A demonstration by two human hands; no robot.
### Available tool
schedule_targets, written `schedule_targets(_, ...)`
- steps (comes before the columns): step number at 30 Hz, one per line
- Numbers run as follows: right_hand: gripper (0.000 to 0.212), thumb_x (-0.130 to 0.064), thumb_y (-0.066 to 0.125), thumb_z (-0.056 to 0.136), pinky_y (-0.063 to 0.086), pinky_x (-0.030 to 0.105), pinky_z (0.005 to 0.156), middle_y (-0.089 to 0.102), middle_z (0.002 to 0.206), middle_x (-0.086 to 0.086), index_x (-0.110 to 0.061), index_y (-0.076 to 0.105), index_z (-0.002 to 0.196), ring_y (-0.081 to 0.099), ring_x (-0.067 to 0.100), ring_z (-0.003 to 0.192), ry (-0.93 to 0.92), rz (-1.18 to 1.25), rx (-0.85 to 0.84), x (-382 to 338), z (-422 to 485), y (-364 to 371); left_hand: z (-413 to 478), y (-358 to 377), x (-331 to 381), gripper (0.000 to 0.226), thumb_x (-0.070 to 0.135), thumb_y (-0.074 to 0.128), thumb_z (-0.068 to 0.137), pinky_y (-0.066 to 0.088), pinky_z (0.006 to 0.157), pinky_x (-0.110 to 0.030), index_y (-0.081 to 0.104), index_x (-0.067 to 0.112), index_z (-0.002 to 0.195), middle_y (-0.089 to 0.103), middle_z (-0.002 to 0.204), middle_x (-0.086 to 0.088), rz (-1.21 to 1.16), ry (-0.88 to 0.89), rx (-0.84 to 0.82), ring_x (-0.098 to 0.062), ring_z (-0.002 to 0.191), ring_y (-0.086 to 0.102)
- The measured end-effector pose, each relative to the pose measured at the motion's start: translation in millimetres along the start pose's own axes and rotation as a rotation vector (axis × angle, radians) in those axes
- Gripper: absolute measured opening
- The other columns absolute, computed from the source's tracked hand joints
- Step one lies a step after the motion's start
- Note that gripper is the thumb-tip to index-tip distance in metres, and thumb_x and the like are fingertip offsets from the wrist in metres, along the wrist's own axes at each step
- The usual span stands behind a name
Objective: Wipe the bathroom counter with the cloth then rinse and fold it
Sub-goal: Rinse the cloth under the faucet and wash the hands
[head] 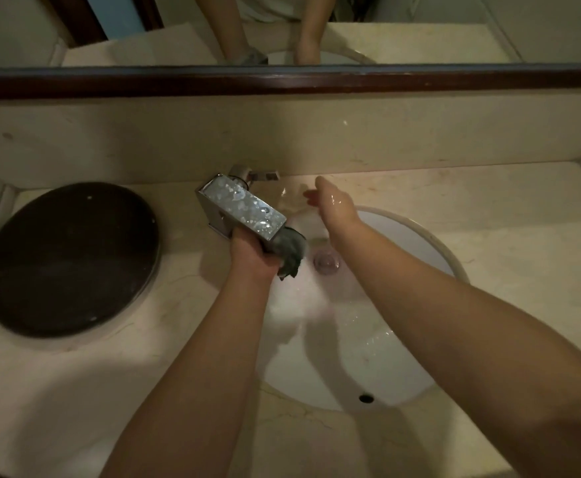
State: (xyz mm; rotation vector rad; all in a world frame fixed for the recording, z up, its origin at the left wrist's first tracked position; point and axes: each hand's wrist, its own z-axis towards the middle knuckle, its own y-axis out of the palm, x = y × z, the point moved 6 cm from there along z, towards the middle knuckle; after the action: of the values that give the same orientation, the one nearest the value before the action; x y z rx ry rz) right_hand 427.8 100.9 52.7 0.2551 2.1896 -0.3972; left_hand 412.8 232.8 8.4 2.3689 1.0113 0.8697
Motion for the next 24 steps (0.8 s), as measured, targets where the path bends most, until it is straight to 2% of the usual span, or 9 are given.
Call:
schedule_targets(1, 0.033, -0.037, 0.044, 0.095, 0.046, 0.041, 0.095, 0.069, 0.112, 0.006, -0.017, 0.068, 0.085, 0.061, 0.029, 0.108, -0.045, -0.003, -0.017, -12, -3, 2, 0, 0, -1, 0.034, 0.038, 0.043, 0.096, 0.045, 0.062, -0.027, 0.055, 0.016, 0.074, 0.054, 0.067, -0.002, -0.001, -0.006, 0.000, -0.017, 0.059, 0.055)
schedule_targets(3, 0.032, -0.034, 0.045, 0.097, 0.045, 0.040, 0.098, 0.067, 0.120, 0.008, -0.012, 0.068, 0.102, 0.063, 0.027, 0.107, -0.111, -0.006, -0.099, -30, -6, 12, -2, 2, -8, 0.037, 0.042, 0.043, 0.096, 0.046, 0.073, -0.031, 0.057, 0.014, 0.078, 0.056, 0.069, -0.005, 0.002, -0.055, 0.024, -0.020, 0.065, 0.056)
schedule_targets(6, 0.037, -0.032, 0.047, 0.098, 0.048, 0.039, 0.091, 0.063, 0.125, 0.012, -0.005, 0.063, 0.117, 0.063, 0.021, 0.095, -0.147, -0.033, -0.207, -38, -12, 31, -12, 8, -13, 0.034, 0.037, 0.047, 0.095, 0.044, 0.093, -0.039, 0.059, 0.009, 0.082, 0.059, 0.079, -0.012, 0.000, -0.086, 0.058, -0.025, 0.077, 0.057)
schedule_targets(11, 0.030, -0.033, 0.045, 0.099, 0.049, 0.037, 0.084, 0.061, 0.113, 0.004, -0.012, 0.061, 0.112, 0.063, 0.019, 0.088, -0.198, -0.139, -0.209, -47, -21, 36, -19, 6, -8, 0.032, 0.034, 0.044, 0.097, 0.046, 0.080, -0.032, 0.057, 0.010, 0.081, 0.056, 0.080, -0.012, 0.038, -0.047, 0.044, -0.022, 0.074, 0.055)
schedule_targets(13, 0.038, -0.036, 0.043, 0.100, 0.050, 0.040, 0.089, 0.061, 0.115, 0.006, -0.009, 0.060, 0.119, 0.062, 0.020, 0.088, -0.208, -0.165, -0.210, -46, -23, 38, -23, 8, -7, 0.032, 0.036, 0.045, 0.097, 0.046, 0.083, -0.032, 0.058, 0.011, 0.081, 0.057, 0.081, -0.010, 0.059, -0.030, 0.035, -0.021, 0.076, 0.054)
schedule_targets(16, 0.048, -0.041, 0.041, 0.100, 0.050, 0.044, 0.094, 0.062, 0.124, 0.019, -0.004, 0.057, 0.126, 0.063, 0.031, 0.100, -0.297, -0.327, -0.232, -44, -33, 42, -29, 6, -11, 0.026, 0.036, 0.053, 0.093, 0.047, 0.093, -0.033, 0.064, 0.013, 0.089, 0.061, 0.086, -0.008, 0.058, -0.030, 0.000, -0.019, 0.080, 0.056)
schedule_targets(19, 0.051, -0.044, 0.039, 0.100, 0.048, 0.042, 0.095, 0.063, 0.123, 0.017, -0.003, 0.060, 0.123, 0.063, 0.031, 0.106, -0.344, -0.389, -0.248, -41, -40, 37, -32, -4, -20, 0.025, 0.034, 0.058, 0.091, 0.050, 0.078, -0.034, 0.064, 0.011, 0.097, 0.059, 0.086, -0.006, 0.093, -0.086, 0.027, -0.021, 0.085, 0.056)
schedule_targets(22, 0.047, -0.042, 0.040, 0.101, 0.046, 0.038, 0.095, 0.067, 0.121, 0.007, -0.007, 0.065, 0.118, 0.064, 0.022, 0.099, -0.297, -0.281, -0.229, -32, -34, 14, -41, -13, -30, 0.022, 0.028, 0.063, 0.090, 0.047, 0.066, -0.033, 0.057, 0.011, 0.078, 0.053, 0.076, -0.006, 0.192, -0.132, 0.043, -0.020, 0.072, 0.054)
schedule_targets(24, 0.047, -0.040, 0.040, 0.100, 0.046, 0.036, 0.090, 0.068, 0.119, 0.008, -0.005, 0.066, 0.119, 0.062, 0.022, 0.095, -0.164, -0.194, -0.181, -6, -27, -7, -54, -10, -35, 0.021, 0.021, 0.060, 0.093, 0.050, 0.059, -0.035, 0.058, 0.007, 0.077, 0.060, 0.067, -0.011, 0.249, -0.144, 0.001, -0.022, 0.060, 0.060)
